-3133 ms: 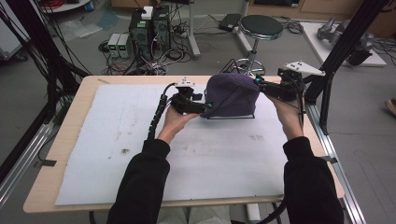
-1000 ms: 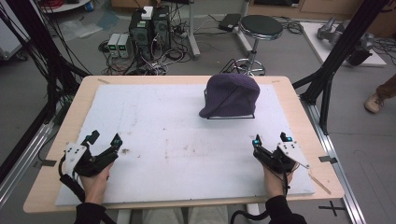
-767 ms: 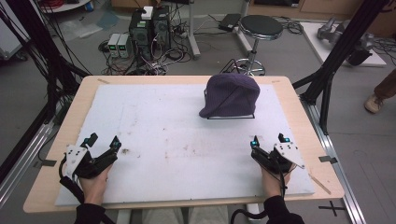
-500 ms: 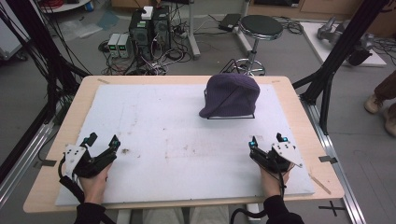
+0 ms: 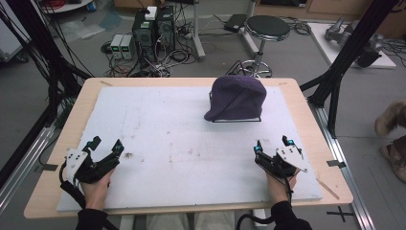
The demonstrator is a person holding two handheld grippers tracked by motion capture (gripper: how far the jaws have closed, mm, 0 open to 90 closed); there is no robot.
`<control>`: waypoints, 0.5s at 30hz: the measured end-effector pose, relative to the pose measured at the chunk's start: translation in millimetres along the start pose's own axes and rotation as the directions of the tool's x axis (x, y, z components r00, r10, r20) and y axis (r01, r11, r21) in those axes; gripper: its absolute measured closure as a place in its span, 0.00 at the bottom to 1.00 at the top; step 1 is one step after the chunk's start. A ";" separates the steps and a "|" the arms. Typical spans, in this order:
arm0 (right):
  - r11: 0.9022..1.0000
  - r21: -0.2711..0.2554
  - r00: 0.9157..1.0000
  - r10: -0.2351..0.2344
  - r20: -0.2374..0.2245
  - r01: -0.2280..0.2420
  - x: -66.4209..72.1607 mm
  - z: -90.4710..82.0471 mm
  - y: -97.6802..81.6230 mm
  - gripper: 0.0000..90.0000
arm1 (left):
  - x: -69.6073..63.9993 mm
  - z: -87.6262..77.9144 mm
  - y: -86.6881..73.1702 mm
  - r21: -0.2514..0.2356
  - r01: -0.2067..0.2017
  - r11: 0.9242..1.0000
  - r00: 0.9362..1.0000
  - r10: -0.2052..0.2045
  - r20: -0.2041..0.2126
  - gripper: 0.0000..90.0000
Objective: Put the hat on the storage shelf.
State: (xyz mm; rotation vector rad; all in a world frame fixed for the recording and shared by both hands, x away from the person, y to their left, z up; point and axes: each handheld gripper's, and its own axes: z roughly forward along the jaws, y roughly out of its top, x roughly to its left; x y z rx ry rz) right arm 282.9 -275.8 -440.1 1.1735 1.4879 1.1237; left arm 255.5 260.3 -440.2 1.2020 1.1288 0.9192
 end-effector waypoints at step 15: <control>0.999 -0.010 0.999 -0.043 0.009 0.043 0.4 -3.3 0.9 0.13 | -0.2 -1.2 0.5 -0.007 0.002 1.000 1.000 -0.002 0.010 0.23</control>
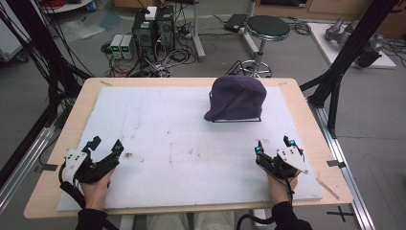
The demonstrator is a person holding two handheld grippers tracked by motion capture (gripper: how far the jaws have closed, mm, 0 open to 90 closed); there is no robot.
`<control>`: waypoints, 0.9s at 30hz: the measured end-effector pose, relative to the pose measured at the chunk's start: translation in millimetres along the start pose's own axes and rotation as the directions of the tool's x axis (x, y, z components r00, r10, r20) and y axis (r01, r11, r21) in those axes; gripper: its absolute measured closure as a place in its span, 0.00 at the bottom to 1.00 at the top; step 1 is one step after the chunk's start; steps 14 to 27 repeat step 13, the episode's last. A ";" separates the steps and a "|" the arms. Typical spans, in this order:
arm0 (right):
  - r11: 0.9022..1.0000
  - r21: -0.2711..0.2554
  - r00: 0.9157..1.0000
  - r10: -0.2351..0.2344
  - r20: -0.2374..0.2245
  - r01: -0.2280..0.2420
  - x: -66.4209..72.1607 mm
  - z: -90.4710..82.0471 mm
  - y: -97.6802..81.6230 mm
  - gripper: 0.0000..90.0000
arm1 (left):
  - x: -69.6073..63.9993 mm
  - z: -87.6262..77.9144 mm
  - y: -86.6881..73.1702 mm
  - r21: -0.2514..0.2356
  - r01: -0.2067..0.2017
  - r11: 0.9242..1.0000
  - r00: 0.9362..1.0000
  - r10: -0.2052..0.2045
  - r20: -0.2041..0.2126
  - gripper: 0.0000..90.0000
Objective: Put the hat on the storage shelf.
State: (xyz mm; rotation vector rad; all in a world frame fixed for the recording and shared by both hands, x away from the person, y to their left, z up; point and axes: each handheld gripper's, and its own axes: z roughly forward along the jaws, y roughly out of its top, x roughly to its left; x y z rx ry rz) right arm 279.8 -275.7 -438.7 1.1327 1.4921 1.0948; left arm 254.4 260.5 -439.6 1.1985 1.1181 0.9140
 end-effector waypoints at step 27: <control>1.000 0.008 1.000 0.025 -0.014 -0.025 1.8 1.8 -0.4 0.13 | 1.9 -2.3 0.9 -0.009 0.010 1.000 1.000 -0.010 -0.002 0.23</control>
